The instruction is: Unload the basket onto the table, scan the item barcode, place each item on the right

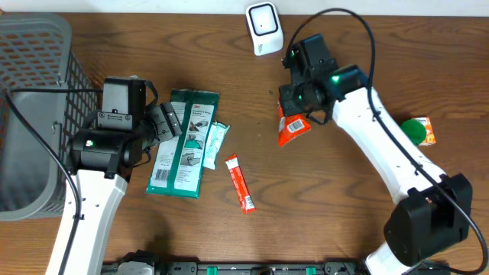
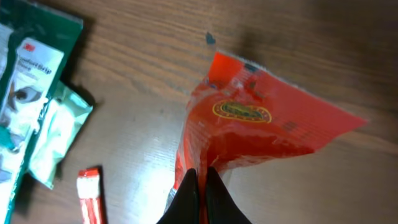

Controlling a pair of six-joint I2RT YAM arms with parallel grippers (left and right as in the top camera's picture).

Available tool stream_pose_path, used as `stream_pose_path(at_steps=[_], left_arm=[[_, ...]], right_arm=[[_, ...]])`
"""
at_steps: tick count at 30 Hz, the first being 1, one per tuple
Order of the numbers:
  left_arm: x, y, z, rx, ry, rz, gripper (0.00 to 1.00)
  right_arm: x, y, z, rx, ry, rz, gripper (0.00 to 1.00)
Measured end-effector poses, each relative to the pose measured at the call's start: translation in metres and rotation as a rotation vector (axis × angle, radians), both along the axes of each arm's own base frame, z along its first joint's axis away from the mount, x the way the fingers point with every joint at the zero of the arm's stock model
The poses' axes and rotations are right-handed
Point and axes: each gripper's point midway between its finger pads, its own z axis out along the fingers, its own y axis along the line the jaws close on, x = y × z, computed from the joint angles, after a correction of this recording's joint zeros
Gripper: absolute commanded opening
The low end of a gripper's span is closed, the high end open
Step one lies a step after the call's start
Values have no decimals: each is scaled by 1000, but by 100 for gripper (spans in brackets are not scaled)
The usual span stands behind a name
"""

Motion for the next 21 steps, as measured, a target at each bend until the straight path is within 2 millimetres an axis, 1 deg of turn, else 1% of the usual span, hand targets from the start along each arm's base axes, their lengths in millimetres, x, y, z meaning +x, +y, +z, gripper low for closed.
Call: stream_pose_path(at_steps=[3,7,12,13,14,16,17,18,21], left_arm=[[0,1,0,2,0,2,86],[0,1,0,6,0,4,87],[0,1,0,6,0,4,86],[0,1,0,6,0,4,87],[0,1,0,6,0,4,86],[0,1,0,6,-1,4,86],[0,1,0,6,0,4,86],[0,1,0,6,-1,4,86],[0,1,0,6,-1,4,87]], right_arm=[[-2,-1,-20,3,6,-14,1],[-12,-6,-50,9,50,-69,1],[-21,-11,-75,22,76,-123,1],[-22,-12,-80,27,82,-141,6],[-23,-15,-85,31,88,-159,17],[-26,-20,-92,38,103,-189,45],[-27,-23,-95,41,111,-205,53],[-28,-26,-98,44,119,-217,59],[-29,-34,-104,52,134,-241,63]])
